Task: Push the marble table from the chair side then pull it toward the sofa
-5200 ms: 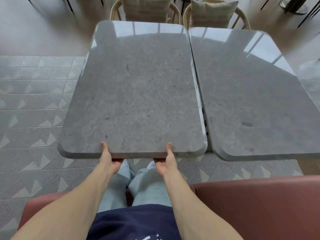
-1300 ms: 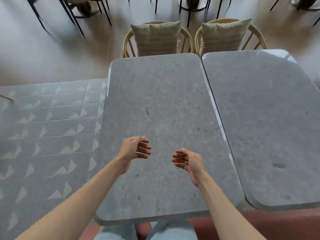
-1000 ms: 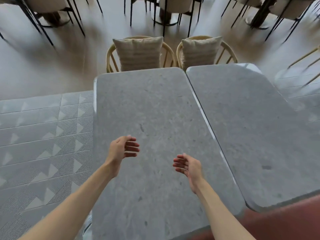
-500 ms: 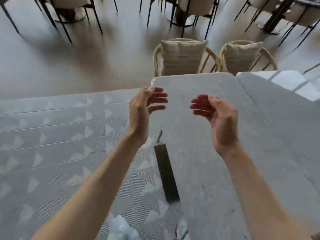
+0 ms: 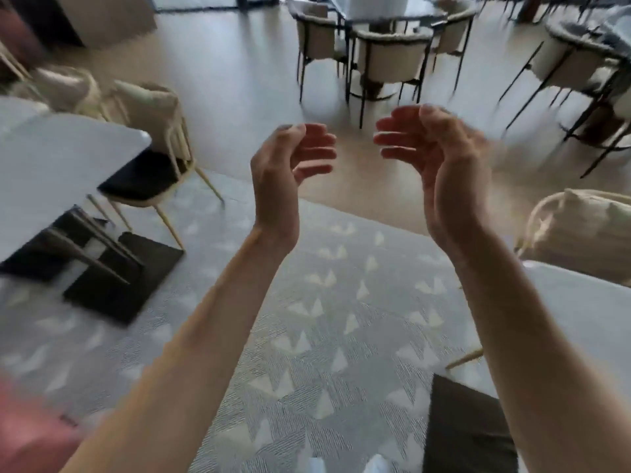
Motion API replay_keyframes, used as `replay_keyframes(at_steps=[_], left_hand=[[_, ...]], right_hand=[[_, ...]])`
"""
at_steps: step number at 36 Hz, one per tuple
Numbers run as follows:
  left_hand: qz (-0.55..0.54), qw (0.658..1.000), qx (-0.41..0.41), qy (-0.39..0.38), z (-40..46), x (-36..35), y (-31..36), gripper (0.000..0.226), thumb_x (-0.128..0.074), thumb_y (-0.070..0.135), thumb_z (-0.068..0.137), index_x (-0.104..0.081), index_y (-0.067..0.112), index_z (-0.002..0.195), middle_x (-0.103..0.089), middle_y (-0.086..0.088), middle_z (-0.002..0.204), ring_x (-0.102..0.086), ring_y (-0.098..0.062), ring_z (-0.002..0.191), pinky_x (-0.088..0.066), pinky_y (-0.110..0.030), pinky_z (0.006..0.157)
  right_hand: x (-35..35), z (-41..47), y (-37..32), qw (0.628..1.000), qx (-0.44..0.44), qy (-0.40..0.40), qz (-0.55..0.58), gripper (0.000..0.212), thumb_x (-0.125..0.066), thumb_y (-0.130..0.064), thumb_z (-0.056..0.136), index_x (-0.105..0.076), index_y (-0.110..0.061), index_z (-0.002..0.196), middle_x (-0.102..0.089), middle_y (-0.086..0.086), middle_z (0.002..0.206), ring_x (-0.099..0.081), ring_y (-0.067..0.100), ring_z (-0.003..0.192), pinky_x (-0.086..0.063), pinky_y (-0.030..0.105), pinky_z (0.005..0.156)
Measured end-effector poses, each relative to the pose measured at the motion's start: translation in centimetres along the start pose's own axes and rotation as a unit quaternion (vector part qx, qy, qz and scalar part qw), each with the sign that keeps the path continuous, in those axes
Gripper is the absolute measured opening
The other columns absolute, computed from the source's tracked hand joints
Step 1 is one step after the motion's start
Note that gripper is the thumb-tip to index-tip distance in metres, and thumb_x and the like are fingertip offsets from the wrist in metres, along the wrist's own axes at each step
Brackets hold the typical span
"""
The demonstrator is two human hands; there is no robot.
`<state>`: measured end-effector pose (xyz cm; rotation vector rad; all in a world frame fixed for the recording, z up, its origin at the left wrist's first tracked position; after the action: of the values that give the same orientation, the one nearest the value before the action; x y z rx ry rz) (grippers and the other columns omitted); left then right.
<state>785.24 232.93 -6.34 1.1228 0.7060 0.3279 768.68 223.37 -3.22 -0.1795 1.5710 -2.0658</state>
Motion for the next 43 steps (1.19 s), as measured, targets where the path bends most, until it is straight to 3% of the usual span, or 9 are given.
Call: replay_keyframes(at_steps=[5,9,13,18,24,32,43], left_hand=[[0.038,0.985,-0.077,0.150,1.0,13.4,8.5,0.034,-0.045,0.023,0.093,-0.067,-0.002,0.101,-0.072,-0.016,0.091,-0.071,-0.027,0.082,-0.055,-0.037,0.074],[0.079,0.955,-0.131,0.255,-0.7,21.4,14.5,0.035,-0.046,0.024,0.091,-0.068,-0.001,0.099,-0.072,-0.016,0.092,-0.069,-0.030,0.086,-0.054,-0.038,0.077],[0.121,0.919,-0.202,0.317,-3.0,25.4,20.7,0.032,-0.042,0.023,0.094,-0.065,0.001,0.097,-0.069,-0.016,0.093,-0.065,-0.029,0.086,-0.051,-0.039,0.077],[0.160,0.872,-0.276,0.370,-3.9,25.3,24.3,0.032,-0.043,0.025,0.092,-0.065,0.003,0.097,-0.067,-0.016,0.093,-0.064,-0.026,0.082,-0.052,-0.036,0.073],[0.159,0.827,-0.324,0.430,0.4,21.9,22.5,0.028,-0.044,0.023,0.093,-0.066,0.006,0.094,-0.071,-0.011,0.089,-0.067,-0.026,0.080,-0.053,-0.035,0.071],[0.138,0.819,-0.285,0.479,12.1,21.4,13.7,0.024,-0.047,0.021,0.090,-0.066,0.007,0.086,-0.070,-0.006,0.077,-0.067,-0.022,0.070,-0.052,-0.033,0.066],[0.154,0.799,-0.290,0.504,33.3,32.1,7.1,0.028,-0.048,0.019,0.088,-0.073,0.020,0.076,-0.071,-0.002,0.075,-0.065,-0.020,0.072,-0.052,-0.034,0.067]], right_hand=[[-16.5,3.4,0.4,0.983,-0.005,-0.161,0.087,0.026,-0.050,-0.019,0.092,-0.071,-0.003,0.097,-0.076,0.014,0.093,-0.073,0.032,0.087,-0.056,0.037,0.078],[-26.4,4.3,0.0,0.955,-0.002,-0.260,0.142,0.024,-0.051,-0.011,0.094,-0.074,-0.007,0.090,-0.078,0.013,0.089,-0.074,0.035,0.086,-0.056,0.041,0.078],[-33.3,4.3,-1.3,0.911,0.012,-0.366,0.192,0.026,-0.052,-0.018,0.095,-0.076,-0.010,0.090,-0.077,0.011,0.090,-0.073,0.033,0.087,-0.056,0.042,0.082],[-36.0,7.2,-2.1,0.866,0.015,-0.436,0.243,0.026,-0.051,-0.015,0.094,-0.075,-0.009,0.088,-0.077,0.008,0.087,-0.072,0.031,0.085,-0.056,0.039,0.080],[-34.9,15.4,-0.9,0.845,0.005,-0.471,0.254,0.027,-0.053,-0.022,0.091,-0.073,-0.004,0.093,-0.075,0.015,0.091,-0.071,0.034,0.087,-0.056,0.038,0.079],[-33.8,30.1,6.3,0.855,-0.025,-0.447,0.263,0.027,-0.051,-0.012,0.093,-0.077,-0.012,0.085,-0.077,0.013,0.088,-0.072,0.034,0.086,-0.056,0.035,0.076],[-43.4,48.7,21.8,0.869,-0.038,-0.435,0.234,0.025,-0.060,-0.028,0.085,-0.078,-0.013,0.084,-0.076,0.016,0.089,-0.072,0.032,0.089,-0.055,0.033,0.077]])
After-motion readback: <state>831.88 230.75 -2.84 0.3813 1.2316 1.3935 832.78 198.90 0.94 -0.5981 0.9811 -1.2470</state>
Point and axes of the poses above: each hand's wrist, its own z-axis towards the middle knuckle, its own x-axis out of the back of the hand, y = z × x, the point moved 10 cm from there along z, towards the middle knuckle
